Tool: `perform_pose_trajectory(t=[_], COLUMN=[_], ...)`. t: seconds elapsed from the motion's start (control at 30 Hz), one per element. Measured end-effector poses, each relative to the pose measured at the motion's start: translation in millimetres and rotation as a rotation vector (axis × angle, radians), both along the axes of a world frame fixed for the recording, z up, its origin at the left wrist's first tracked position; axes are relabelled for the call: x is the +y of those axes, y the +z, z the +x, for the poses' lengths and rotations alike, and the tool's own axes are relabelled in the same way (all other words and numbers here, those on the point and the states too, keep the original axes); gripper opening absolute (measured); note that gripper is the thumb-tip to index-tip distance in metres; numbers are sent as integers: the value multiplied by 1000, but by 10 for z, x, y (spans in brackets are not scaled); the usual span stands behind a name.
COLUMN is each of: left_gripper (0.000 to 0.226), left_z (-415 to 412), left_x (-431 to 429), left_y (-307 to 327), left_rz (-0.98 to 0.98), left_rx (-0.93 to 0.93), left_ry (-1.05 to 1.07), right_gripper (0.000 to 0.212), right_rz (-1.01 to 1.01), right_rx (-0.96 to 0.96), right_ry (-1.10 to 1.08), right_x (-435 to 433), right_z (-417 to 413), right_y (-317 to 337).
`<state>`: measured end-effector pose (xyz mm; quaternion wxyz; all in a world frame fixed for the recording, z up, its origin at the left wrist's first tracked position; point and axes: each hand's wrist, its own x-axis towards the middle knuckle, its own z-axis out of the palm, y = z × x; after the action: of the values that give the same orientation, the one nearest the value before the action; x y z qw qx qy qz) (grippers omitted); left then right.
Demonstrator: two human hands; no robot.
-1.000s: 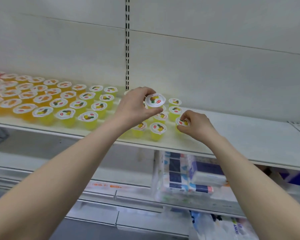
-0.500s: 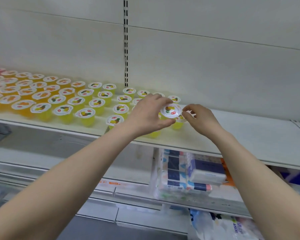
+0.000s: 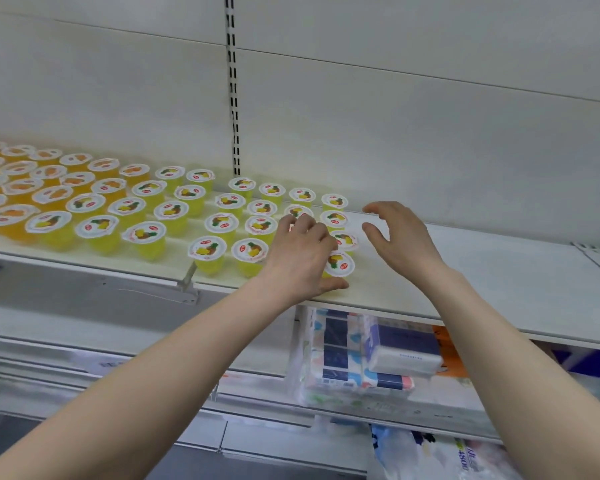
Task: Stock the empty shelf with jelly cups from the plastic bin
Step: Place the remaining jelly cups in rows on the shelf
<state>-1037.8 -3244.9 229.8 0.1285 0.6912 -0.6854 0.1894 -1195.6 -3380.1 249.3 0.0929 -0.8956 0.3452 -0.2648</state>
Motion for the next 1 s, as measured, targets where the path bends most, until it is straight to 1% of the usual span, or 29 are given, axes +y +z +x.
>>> perform_pose_trajectory(t=[0.13,0.2,0.33,0.47,0.6,0.83,1.0], left_gripper=[79,80,70,44,42,47,50], left_z=[78,117,374,768,1065,1322,1360], left_x=[13,21,-18,-182,-470,-1041,-1287], left_y=[7,37,170,331,386,423,368], left_rz=[-42,-63,-46,-28,-15,154,307], left_rx=[-15,31,180,257,306,258,240], left_ry=[-19,-1,64,124,122,57,24], right_gripper=[30,30,29,29,30,39,44], right_rz=[-16,-19,-27,-19,-18,47,174], right_rx=[-4,-14,-34,25,95,199,299], right_ry=[33,47,33,-10,-74,-219,-300], right_x=[-52,-81,-155,-256,-351,-512,-600], right_z=[66,118,251,463,699,981,1143], right_y=[0,11,26,36,37,72,89])
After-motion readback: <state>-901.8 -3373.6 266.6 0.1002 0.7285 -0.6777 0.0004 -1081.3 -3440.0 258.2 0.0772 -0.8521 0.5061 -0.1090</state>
